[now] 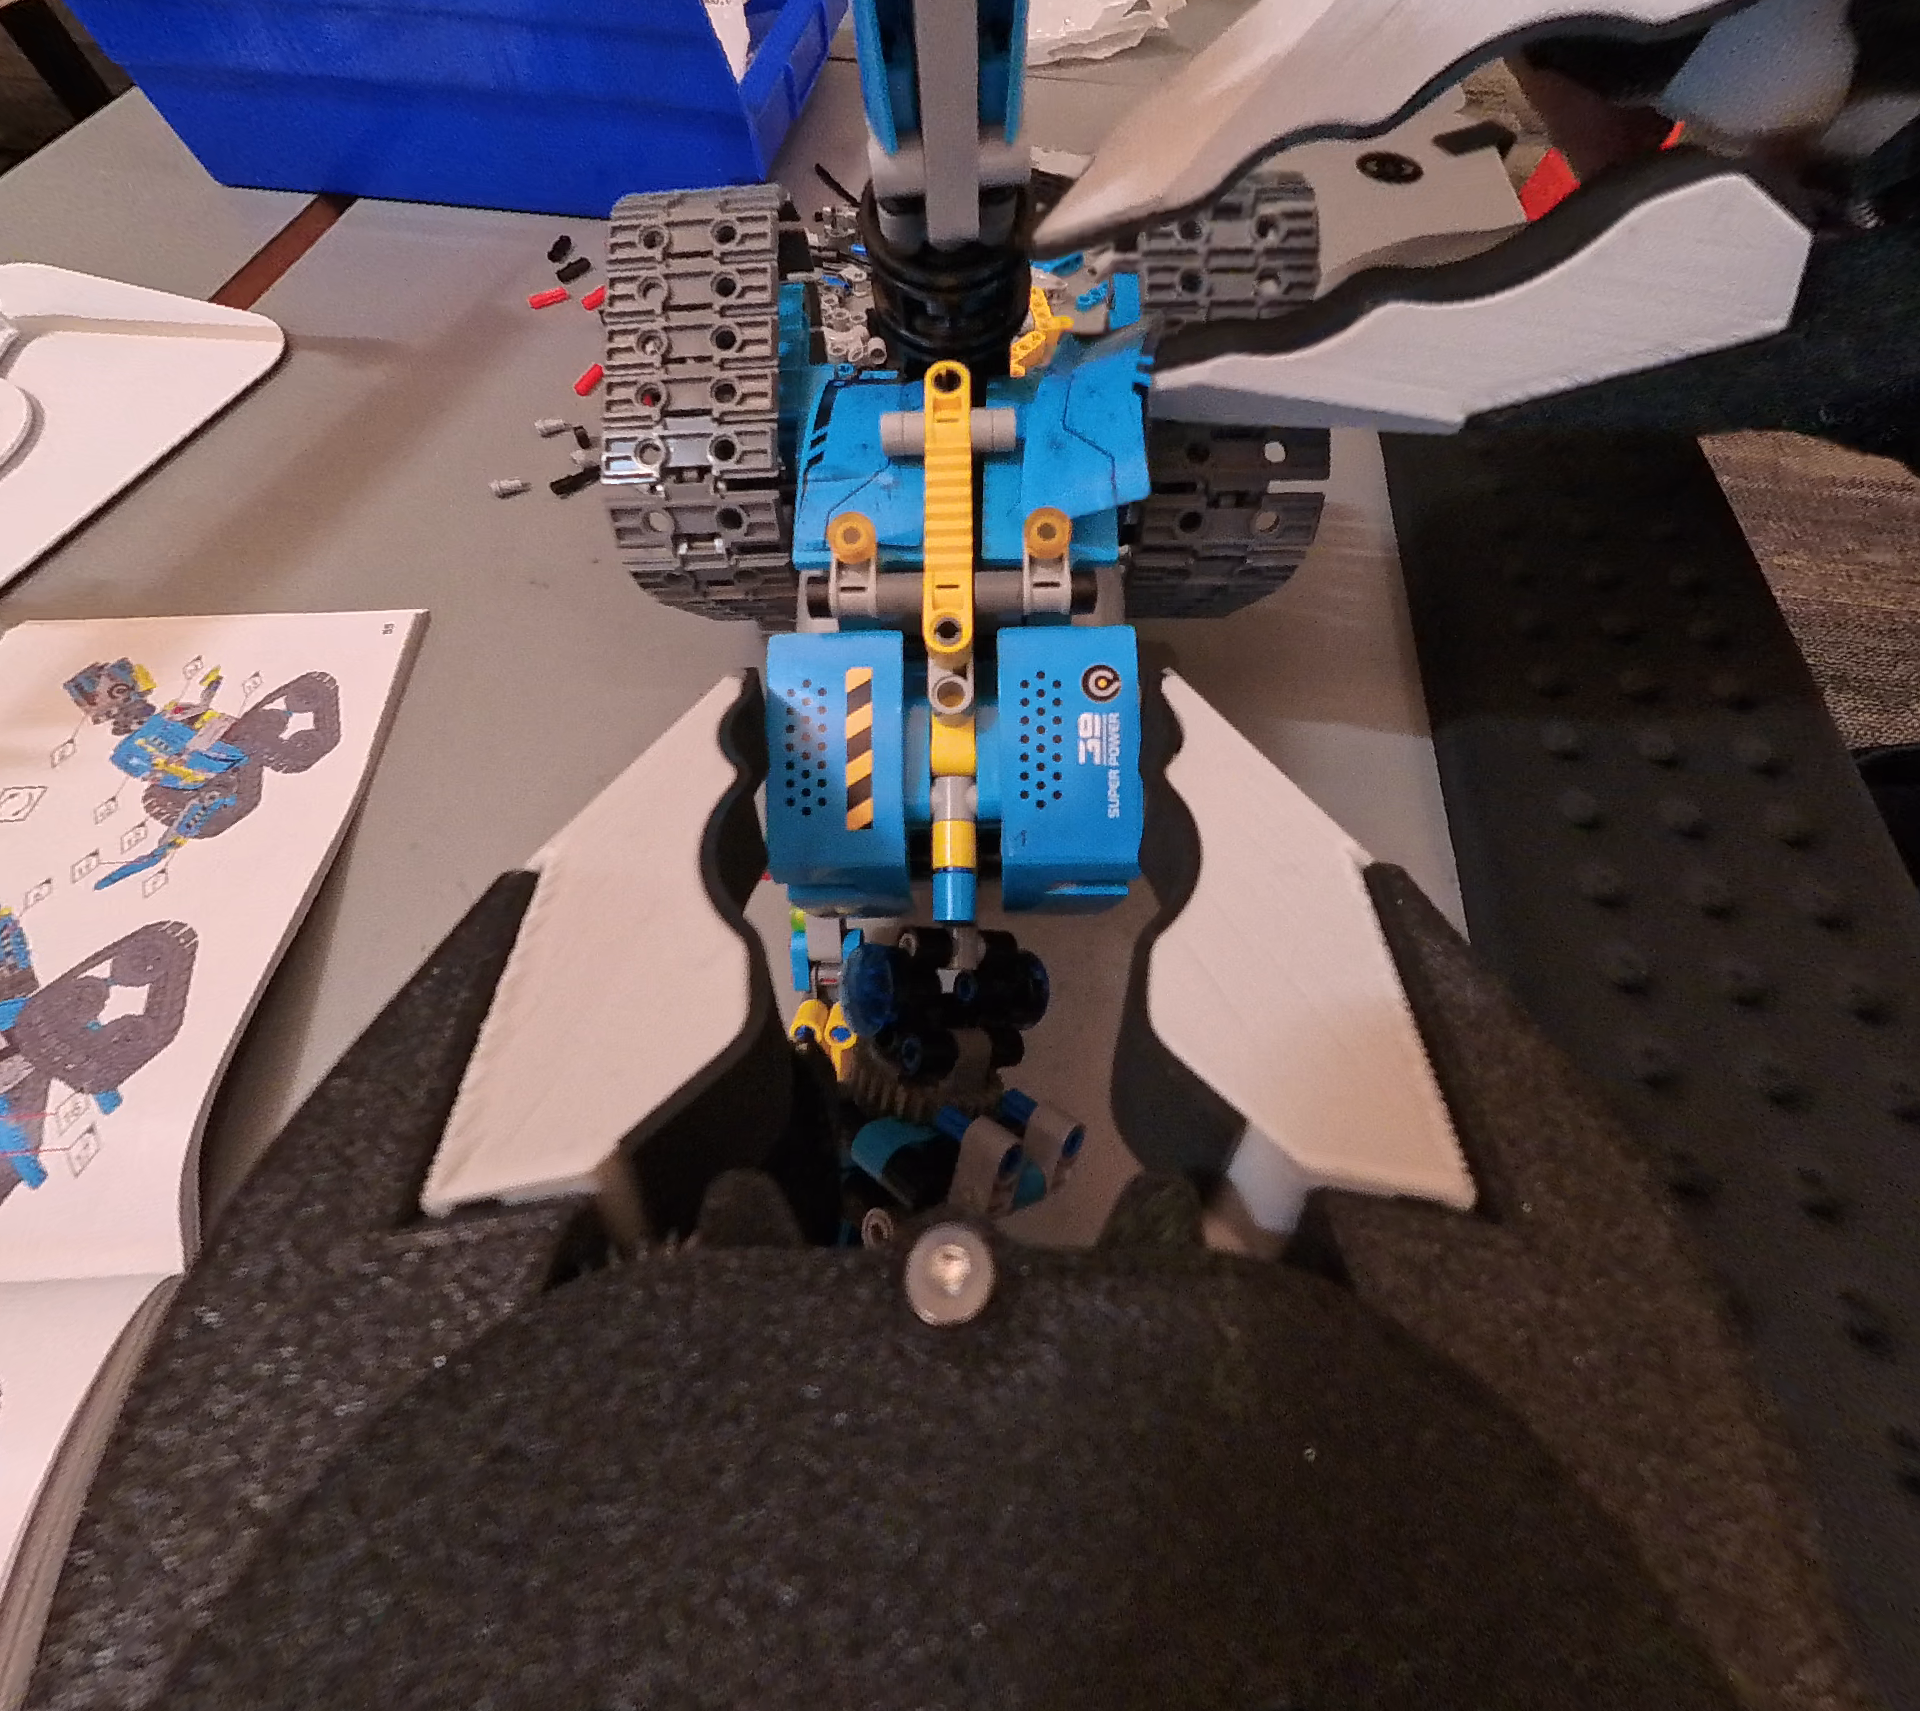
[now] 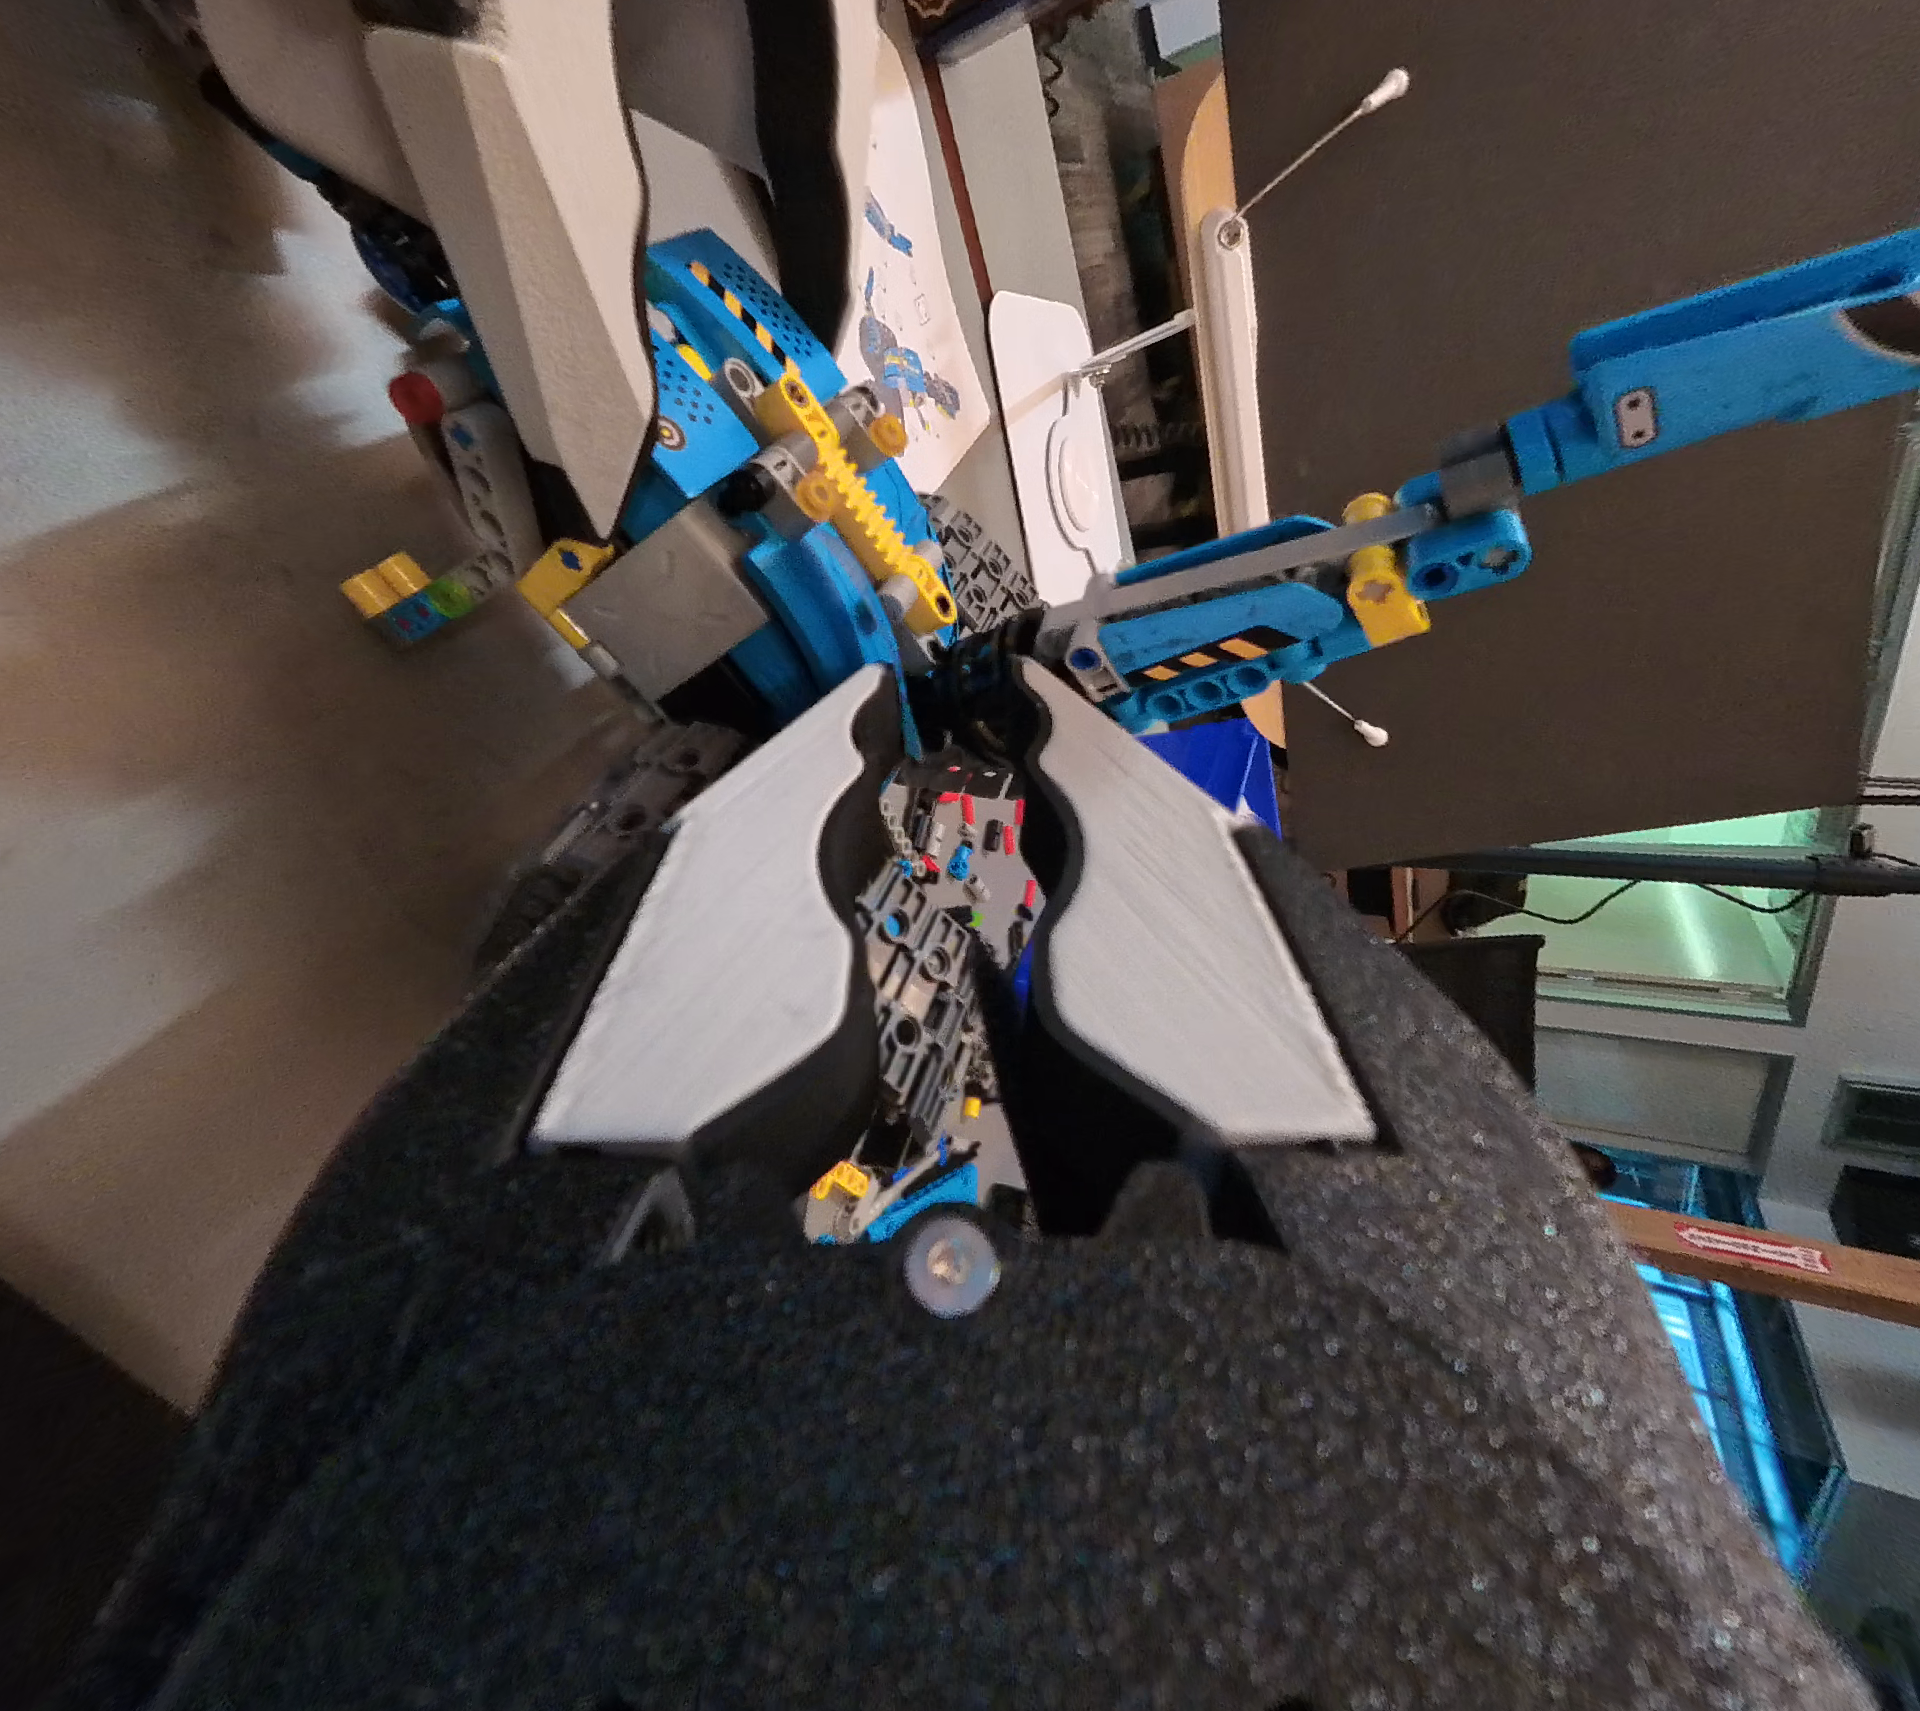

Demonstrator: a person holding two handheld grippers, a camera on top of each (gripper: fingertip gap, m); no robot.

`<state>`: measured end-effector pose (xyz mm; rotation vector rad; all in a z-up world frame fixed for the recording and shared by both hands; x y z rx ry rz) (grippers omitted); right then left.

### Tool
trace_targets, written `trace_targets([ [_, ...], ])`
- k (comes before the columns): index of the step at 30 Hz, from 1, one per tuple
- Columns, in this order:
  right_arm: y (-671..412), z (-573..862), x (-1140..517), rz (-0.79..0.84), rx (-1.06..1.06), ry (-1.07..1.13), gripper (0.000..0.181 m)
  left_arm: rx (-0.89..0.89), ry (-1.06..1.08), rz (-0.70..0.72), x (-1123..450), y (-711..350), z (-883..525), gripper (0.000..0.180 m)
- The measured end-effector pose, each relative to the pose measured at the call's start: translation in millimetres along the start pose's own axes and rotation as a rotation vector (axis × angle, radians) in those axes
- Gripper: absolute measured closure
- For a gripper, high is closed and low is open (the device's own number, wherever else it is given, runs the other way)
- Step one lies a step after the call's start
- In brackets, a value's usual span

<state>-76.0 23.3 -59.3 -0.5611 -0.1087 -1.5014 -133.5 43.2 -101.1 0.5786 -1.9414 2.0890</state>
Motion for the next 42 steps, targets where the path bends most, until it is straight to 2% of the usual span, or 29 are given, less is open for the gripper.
trace_targets([
  [8, 0, -2, 0, -0.054, 0.070, 0.021, 0.160, -0.002, 0.000, 0.000, 0, 0, 0, 0.109],
  [28, -1, -1, -3, -0.069, 0.109, 0.018, 0.161, 0.004, -0.007, 0.029, 1, -6, 3, 0.109],
  [42, 0, -1, -3, -0.042, 0.094, 0.021, 0.161, -0.126, -0.206, 0.126, 0, -34, 1, 0.116],
])
Point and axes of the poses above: each gripper's, where its closed fingertips meet, x back along the fingers, y out of its underside, z = x × y across the jaws, the point moved 2 cm from there along x, back along the fingers, and after that the axes turned 1 degree about x, right-handed, at the moved point
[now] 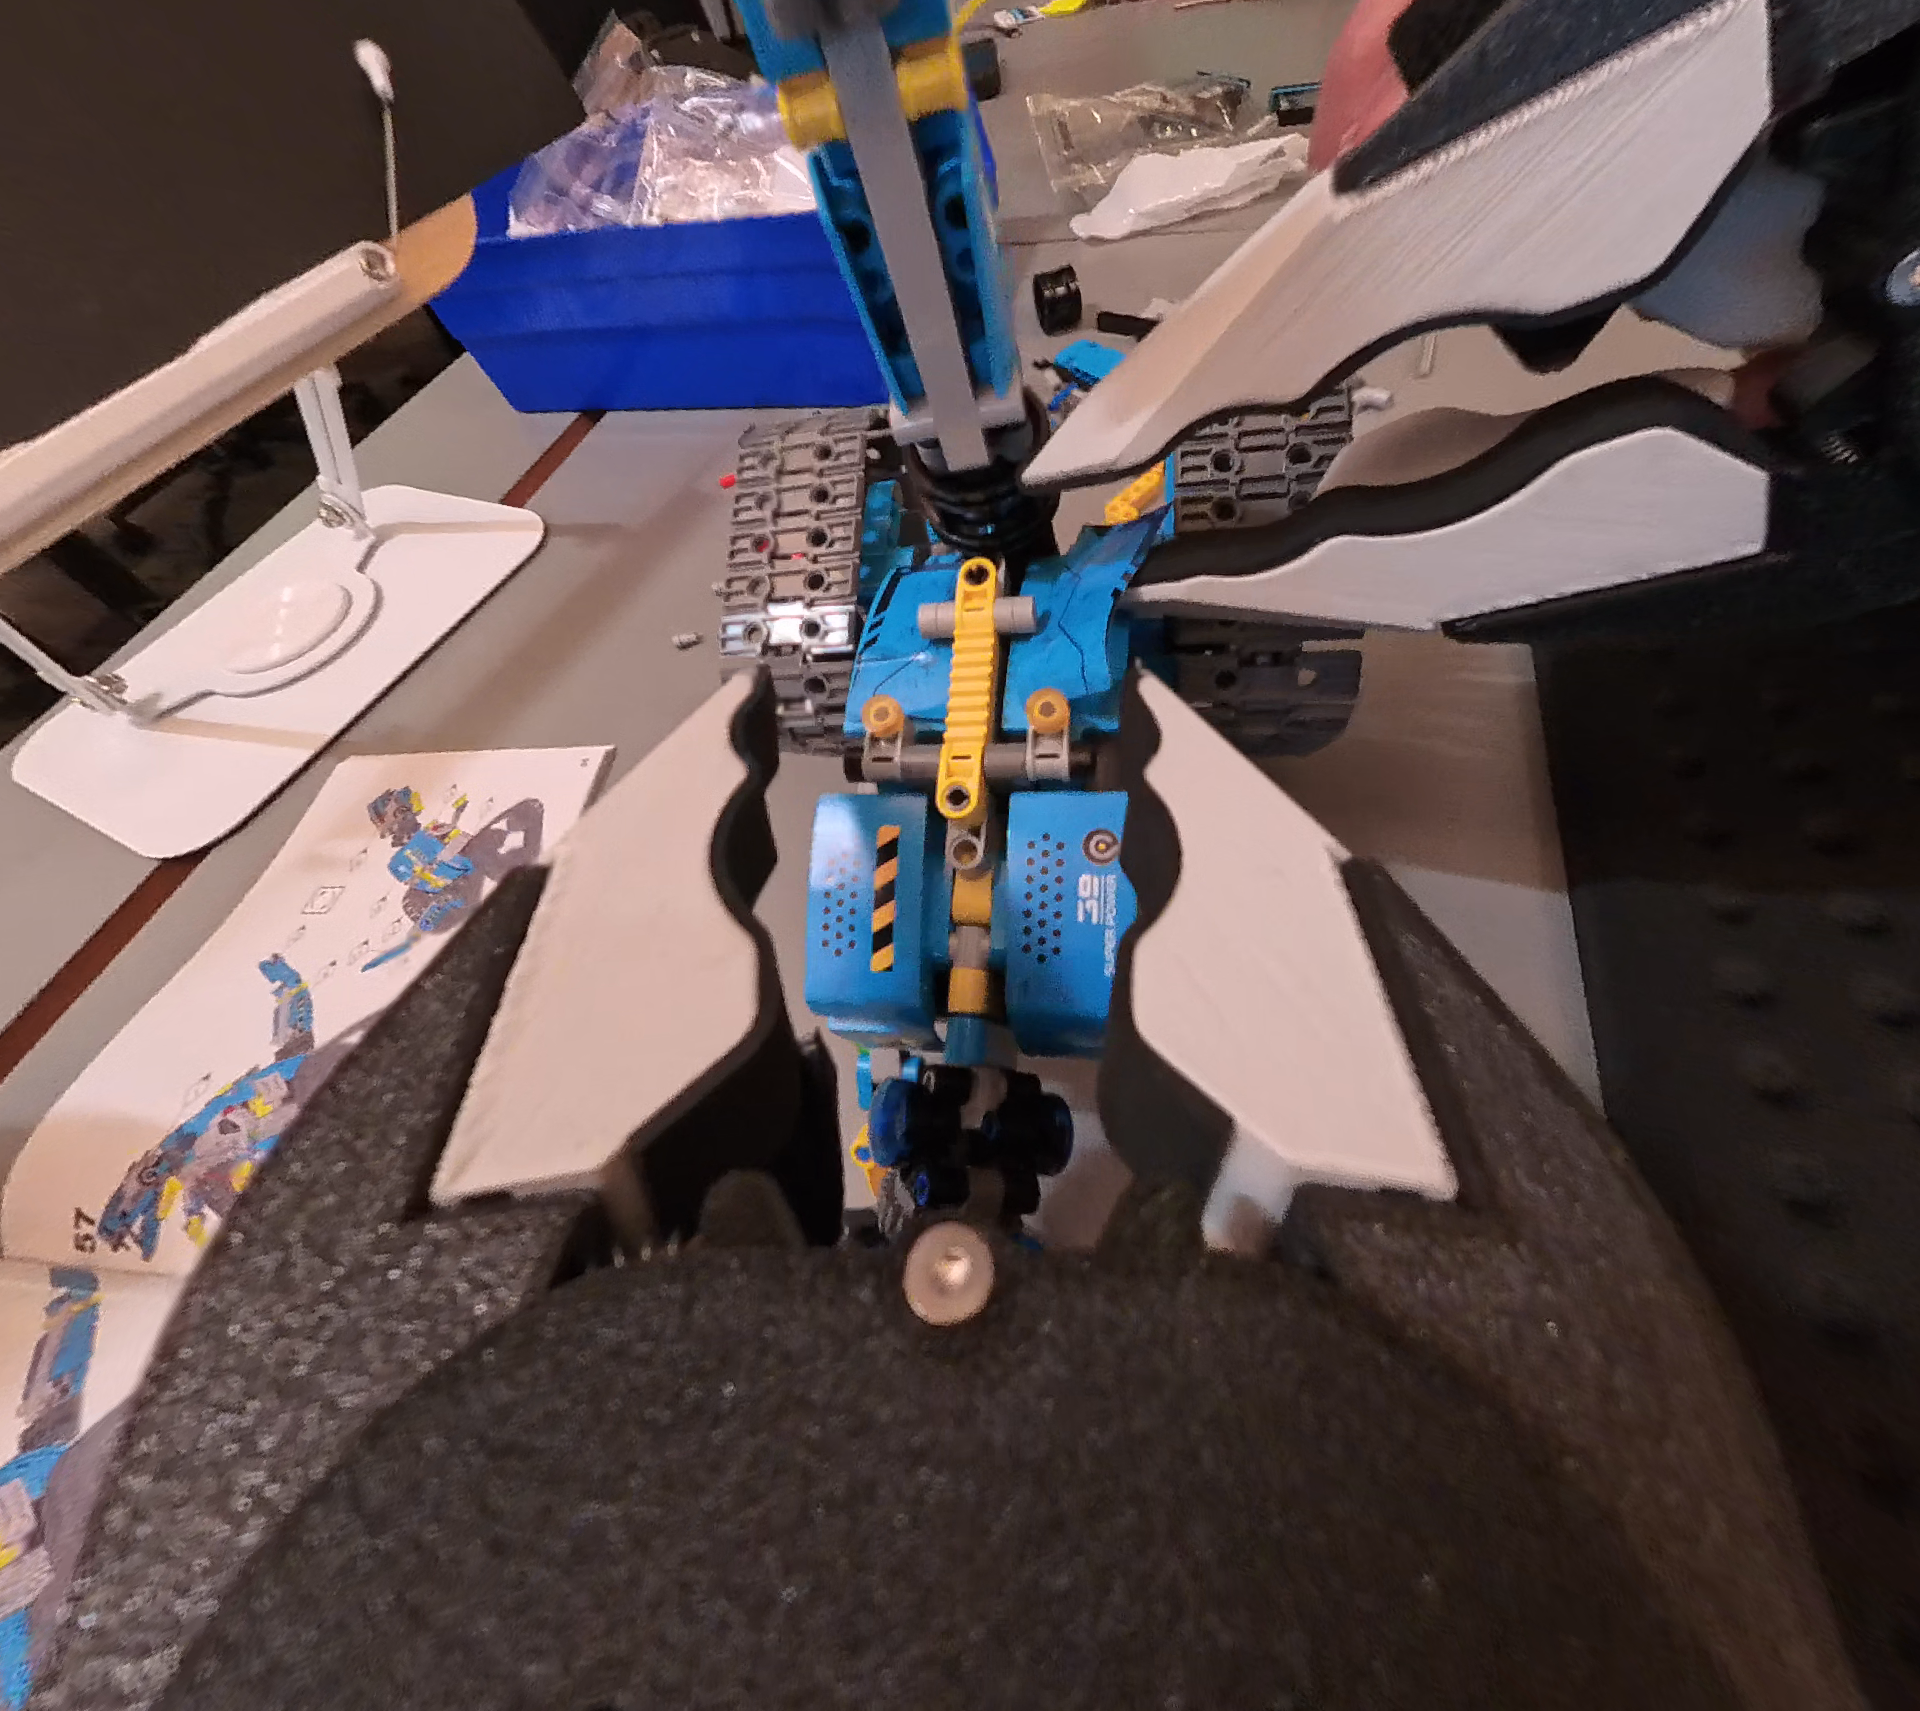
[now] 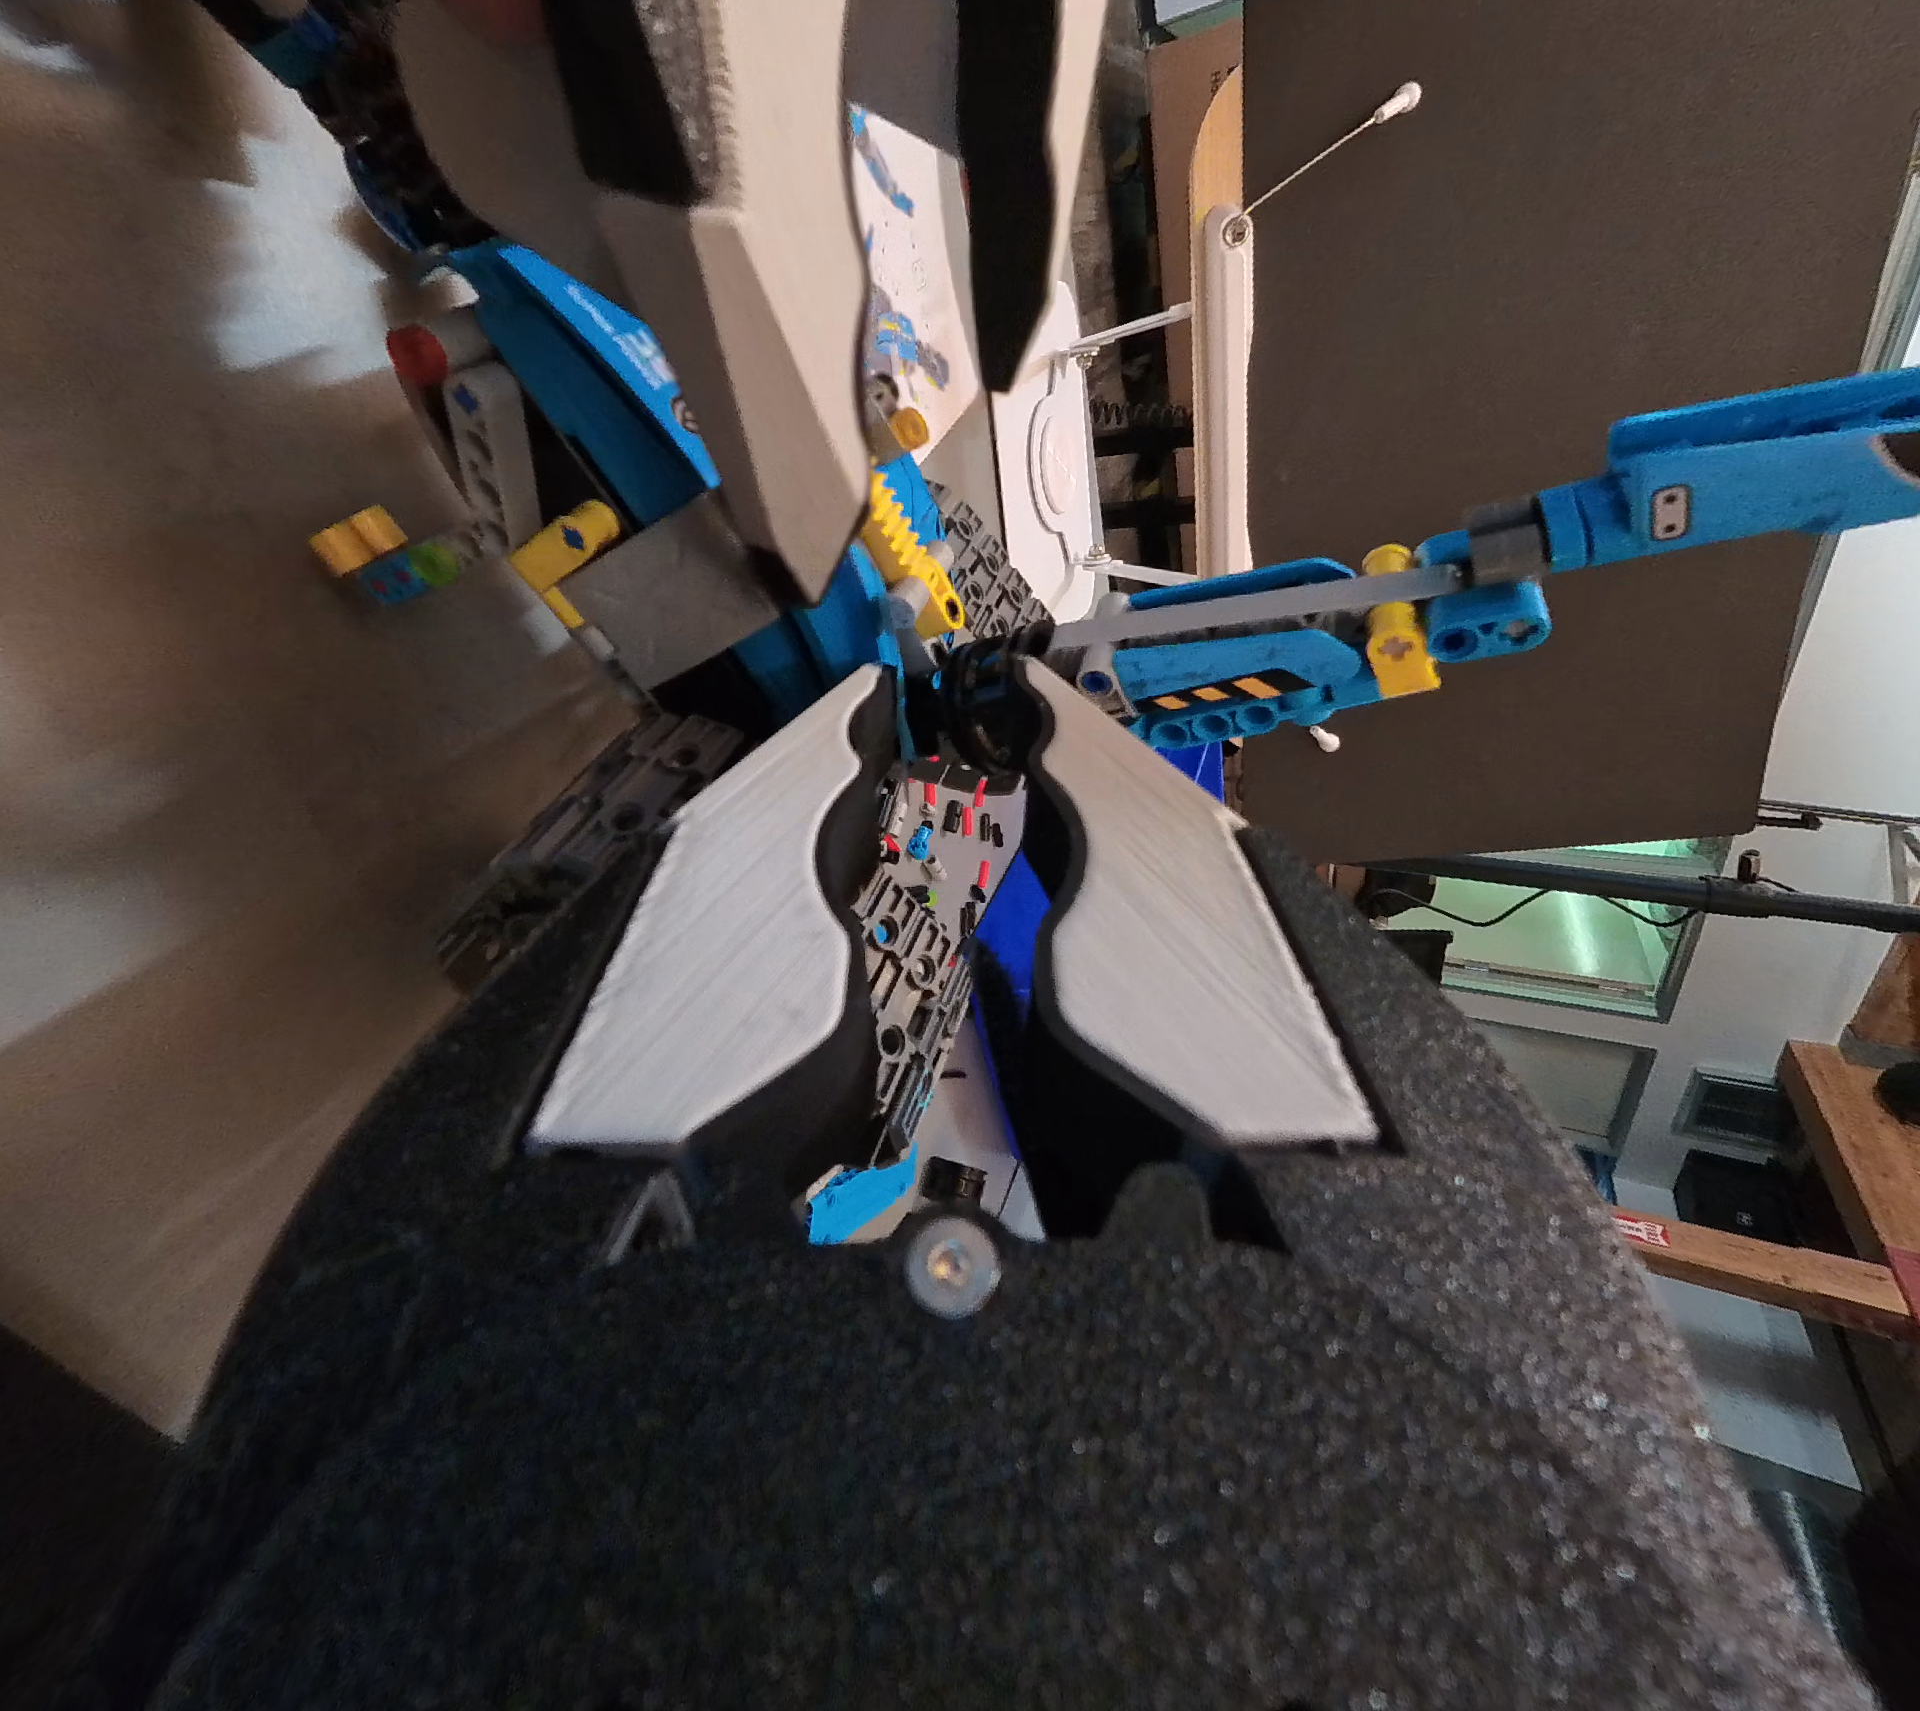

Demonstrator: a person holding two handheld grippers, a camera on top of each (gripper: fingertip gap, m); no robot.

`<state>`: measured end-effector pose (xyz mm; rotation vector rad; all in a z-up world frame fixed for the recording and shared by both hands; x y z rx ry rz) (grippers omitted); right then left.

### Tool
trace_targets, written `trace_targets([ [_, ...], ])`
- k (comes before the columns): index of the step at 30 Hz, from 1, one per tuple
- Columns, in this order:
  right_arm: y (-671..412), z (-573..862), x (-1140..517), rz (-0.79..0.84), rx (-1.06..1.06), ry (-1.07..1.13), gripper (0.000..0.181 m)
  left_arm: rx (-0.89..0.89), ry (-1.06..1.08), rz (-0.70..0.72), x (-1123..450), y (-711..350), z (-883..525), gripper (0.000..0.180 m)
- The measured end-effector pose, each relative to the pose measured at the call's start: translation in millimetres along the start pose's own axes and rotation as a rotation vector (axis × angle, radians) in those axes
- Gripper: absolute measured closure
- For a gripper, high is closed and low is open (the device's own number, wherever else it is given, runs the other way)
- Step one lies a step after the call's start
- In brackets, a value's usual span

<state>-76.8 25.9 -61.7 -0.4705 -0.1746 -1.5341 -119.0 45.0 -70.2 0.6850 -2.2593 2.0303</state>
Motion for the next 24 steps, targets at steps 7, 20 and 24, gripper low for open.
trace_targets([
  [7, 0, 0, 0, 0.009, 0.002, 0.003, 0.161, -0.037, -0.071, 0.030, 4, -5, -10, 0.124],
  [20, 0, 3, -2, 0.060, 0.049, -0.055, 0.160, -0.463, -0.114, 0.022, 4, -5, 16, 0.180],
  [24, 1, 3, -1, 0.083, 0.078, -0.081, 0.160, -0.586, -0.156, 0.020, 3, -4, 17, 0.180],
])
Point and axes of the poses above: each gripper's, where its closed fingertips meet, x back along the fingers, y out of its underside, z = x × y across the jaws, the point moved 2 cm from there along x, back along the fingers, and after that the axes turned 1 degree about x, right-handed, at the moved point
